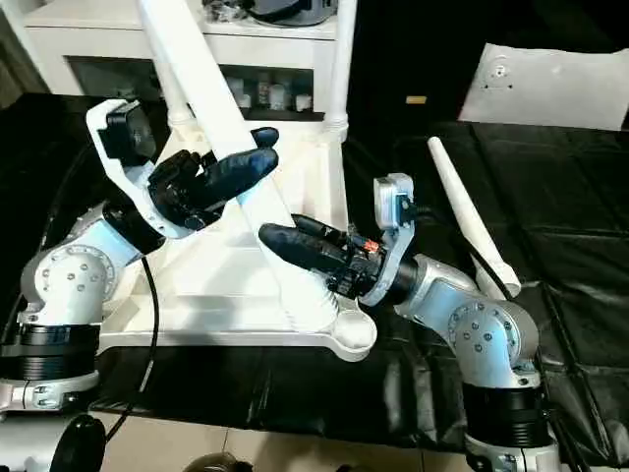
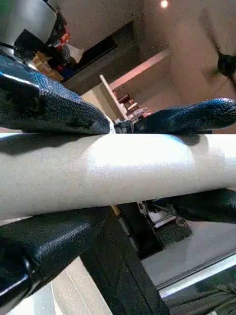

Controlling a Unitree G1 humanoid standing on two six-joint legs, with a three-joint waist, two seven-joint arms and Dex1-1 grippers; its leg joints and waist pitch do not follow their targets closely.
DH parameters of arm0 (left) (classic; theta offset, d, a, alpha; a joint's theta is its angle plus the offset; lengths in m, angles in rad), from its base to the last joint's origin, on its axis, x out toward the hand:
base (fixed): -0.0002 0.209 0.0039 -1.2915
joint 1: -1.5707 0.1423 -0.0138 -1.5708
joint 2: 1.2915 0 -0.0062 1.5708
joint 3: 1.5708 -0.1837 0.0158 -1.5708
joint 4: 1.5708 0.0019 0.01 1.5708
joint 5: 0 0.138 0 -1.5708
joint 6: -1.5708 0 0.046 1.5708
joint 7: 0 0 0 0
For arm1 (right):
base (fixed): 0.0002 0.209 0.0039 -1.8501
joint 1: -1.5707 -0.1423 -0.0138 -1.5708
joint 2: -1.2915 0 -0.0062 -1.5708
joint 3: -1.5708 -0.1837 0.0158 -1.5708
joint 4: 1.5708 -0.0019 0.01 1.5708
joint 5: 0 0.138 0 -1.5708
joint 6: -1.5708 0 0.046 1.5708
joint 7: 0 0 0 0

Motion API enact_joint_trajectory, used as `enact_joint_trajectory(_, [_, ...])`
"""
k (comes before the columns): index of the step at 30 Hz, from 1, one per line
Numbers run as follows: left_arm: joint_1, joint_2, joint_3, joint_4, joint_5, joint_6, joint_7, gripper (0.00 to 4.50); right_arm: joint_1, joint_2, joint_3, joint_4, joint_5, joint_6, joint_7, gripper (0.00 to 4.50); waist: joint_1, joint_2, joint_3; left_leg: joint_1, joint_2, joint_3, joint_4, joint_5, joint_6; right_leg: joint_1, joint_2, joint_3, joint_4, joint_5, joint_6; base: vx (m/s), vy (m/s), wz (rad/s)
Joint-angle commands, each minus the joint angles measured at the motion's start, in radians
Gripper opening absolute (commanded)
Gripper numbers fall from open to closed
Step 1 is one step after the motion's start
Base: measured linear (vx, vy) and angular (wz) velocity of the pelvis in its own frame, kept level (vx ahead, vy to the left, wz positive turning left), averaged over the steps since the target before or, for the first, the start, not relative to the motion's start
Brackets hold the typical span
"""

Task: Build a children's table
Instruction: Pick table leg

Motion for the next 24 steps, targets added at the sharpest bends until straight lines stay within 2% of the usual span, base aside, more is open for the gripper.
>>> enact_joint_trajectory(1, [0.002, 0.002, -0.022, -0.009, 0.016, -0.009, -0.016, 2.25, -0.003, -0.002, -0.006, -0.011, -0.005, -0.01, -0.009, 1.83, 0.001, -0.012, -0.073, 0.012, 0.081, -0.035, -0.07, -0.081, 0.039, 0.056, -0.121, 0.08, -0.087, -0.373, -0.013, 0.0, 0.0, 0.0])
enact_joint_trajectory(9, [0.004, 0.002, -0.013, 0.0, -0.01, 0.009, 0.006, 2.16, -0.007, -0.005, 0.004, -0.002, -0.02, -0.032, -0.011, 1.83, 0.002, -0.01, -0.074, 0.011, 0.081, -0.036, -0.07, -0.073, 0.042, 0.056, -0.121, 0.08, -0.084, -0.363, -0.019, 0.0, 0.0, 0.0])
enact_joint_trajectory(12, [0.005, 0.01, -0.014, 0.012, -0.007, 0.049, 0.046, 2.13, -0.006, -0.006, 0.012, 0.0, -0.045, -0.059, -0.02, 1.83, 0.001, -0.011, -0.073, 0.011, 0.08, -0.035, -0.069, -0.076, 0.038, 0.056, -0.119, 0.079, -0.085, -0.362, -0.017, 0.0, 0.0, 0.0])
enact_joint_trajectory(13, [0.002, 0.022, -0.015, 0.024, -0.01, 0.107, 0.09, 2.1, -0.008, -0.006, 0.017, 0.006, -0.071, -0.081, -0.031, 1.83, 0.001, -0.009, -0.075, 0.012, 0.08, -0.035, -0.068, -0.075, 0.036, 0.056, -0.119, 0.08, -0.083, -0.359, -0.017, 0.0, 0.0, 0.0])
enact_joint_trajectory(17, [-0.008, 0.019, 0.001, 0.026, -0.017, 0.118, 0.128, 2.02, -0.015, -0.006, 0.025, 0.016, -0.106, -0.106, -0.051, 1.83, 0.001, -0.007, -0.074, 0.011, 0.079, -0.035, -0.068, -0.077, 0.038, 0.056, -0.119, 0.078, -0.085, -0.36, -0.02, 0.0, 0.0, 0.0])
enact_joint_trajectory(18, [-0.013, 0.02, 0.002, 0.029, -0.008, 0.112, 0.144, 1.99, -0.018, -0.004, 0.027, 0.022, -0.117, -0.112, -0.059, 2.18, 0.001, -0.006, -0.075, 0.012, 0.081, -0.037, -0.068, -0.075, 0.038, 0.057, -0.118, 0.079, -0.082, -0.35, -0.023, 0.0, 0.0, 0.0])
enact_joint_trajectory(19, [-0.016, 0.022, 0.001, 0.031, 0.002, 0.107, 0.155, 1.99, -0.02, -0.003, 0.029, 0.028, -0.126, -0.118, -0.065, 2.18, 0.001, -0.007, -0.075, 0.013, 0.082, -0.037, -0.069, -0.076, 0.039, 0.055, -0.118, 0.079, -0.082, -0.342, -0.025, 0.0, 0.0, 0.0])
enact_joint_trajectory(20, [-0.017, 0.026, -0.003, 0.032, 0.014, 0.101, 0.165, 1.97, -0.023, -0.002, 0.034, 0.036, -0.144, -0.13, -0.072, 2.53, 0.001, -0.006, -0.076, 0.012, 0.082, -0.037, -0.068, -0.076, 0.04, 0.056, -0.119, 0.08, -0.081, -0.337, -0.027, 0.0, 0.0, 0.0])
enact_joint_trajectory(23, [-0.02, 0.024, -0.002, 0.038, 0.046, 0.088, 0.215, 1.96, -0.033, 0.007, 0.044, 0.066, -0.202, -0.179, -0.099, 2.55, -0.003, -0.005, -0.075, 0.012, 0.082, -0.039, -0.069, -0.078, 0.032, 0.054, -0.118, 0.079, -0.08, -0.33, -0.032, 0.0, 0.0, 0.0])
enact_joint_trajectory(24, [-0.021, 0.022, 0.002, 0.038, 0.047, 0.087, 0.224, 1.91, -0.035, 0.009, 0.043, 0.07, -0.209, -0.186, -0.105, 2.82, -0.002, -0.005, -0.075, 0.012, 0.079, -0.037, -0.068, -0.083, 0.03, 0.056, -0.119, 0.079, -0.081, -0.337, -0.03, 0.0, 0.0, 0.0])
